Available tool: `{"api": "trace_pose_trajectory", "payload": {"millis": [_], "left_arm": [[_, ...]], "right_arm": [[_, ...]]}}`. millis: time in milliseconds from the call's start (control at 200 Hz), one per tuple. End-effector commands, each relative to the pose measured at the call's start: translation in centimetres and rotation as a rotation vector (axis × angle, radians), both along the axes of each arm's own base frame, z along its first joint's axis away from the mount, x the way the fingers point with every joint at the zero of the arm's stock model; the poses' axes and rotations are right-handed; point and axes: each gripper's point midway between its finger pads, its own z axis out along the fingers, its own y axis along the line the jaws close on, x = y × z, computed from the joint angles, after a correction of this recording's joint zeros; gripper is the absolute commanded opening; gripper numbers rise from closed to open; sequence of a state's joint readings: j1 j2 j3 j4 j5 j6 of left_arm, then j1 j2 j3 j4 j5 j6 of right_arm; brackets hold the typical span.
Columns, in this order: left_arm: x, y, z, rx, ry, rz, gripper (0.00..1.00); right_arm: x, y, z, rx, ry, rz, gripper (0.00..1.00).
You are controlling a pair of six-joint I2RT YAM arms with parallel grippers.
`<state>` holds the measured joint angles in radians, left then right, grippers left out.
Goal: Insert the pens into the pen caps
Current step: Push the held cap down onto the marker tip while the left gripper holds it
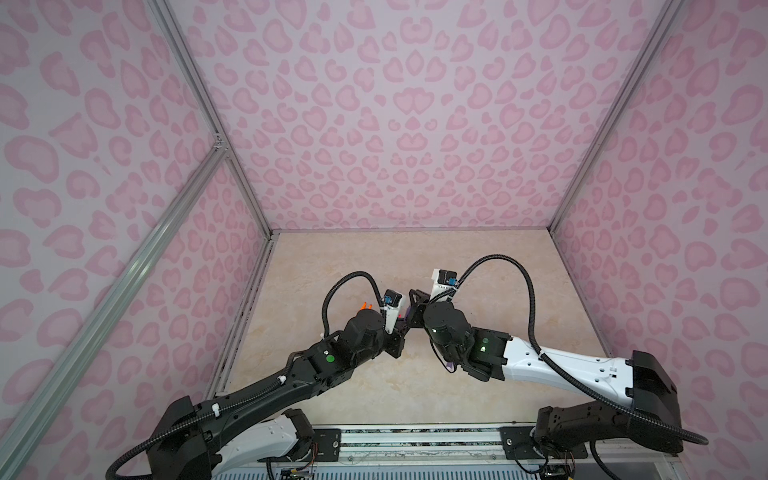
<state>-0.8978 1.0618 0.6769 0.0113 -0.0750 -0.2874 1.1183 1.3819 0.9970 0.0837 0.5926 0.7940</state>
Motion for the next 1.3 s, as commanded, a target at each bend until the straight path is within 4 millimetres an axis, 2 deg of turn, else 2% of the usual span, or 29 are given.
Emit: {"api": "trace_pose_trajectory", "payload": {"millis": [0, 490, 1085, 1300], "left_arm": [[0.6, 0.2, 1.6, -0.048, -0.042, 0.029, 0.03], [1.0, 0.9, 1.7, -0.078, -0.024, 0.053, 0.03], [1.2, 1.9, 2.3, -0.145, -0.009, 0.057, 0.03], [1.3, 2.2, 2.3, -0.169, 0.003, 0.053, 0.03]], "right_arm": [[-0.3, 0.3, -0.5, -0.018, 0.003, -0.014, 0.0], [-0.9, 3.4, -1.4, -0.039, 0.009, 0.035, 0.0], [-1.2, 4.6, -2.0, -0.005, -0.006, 0.071, 0.0], [-1.4, 4.2, -2.1, 0.02, -0.021, 0.073, 0.0]]}}
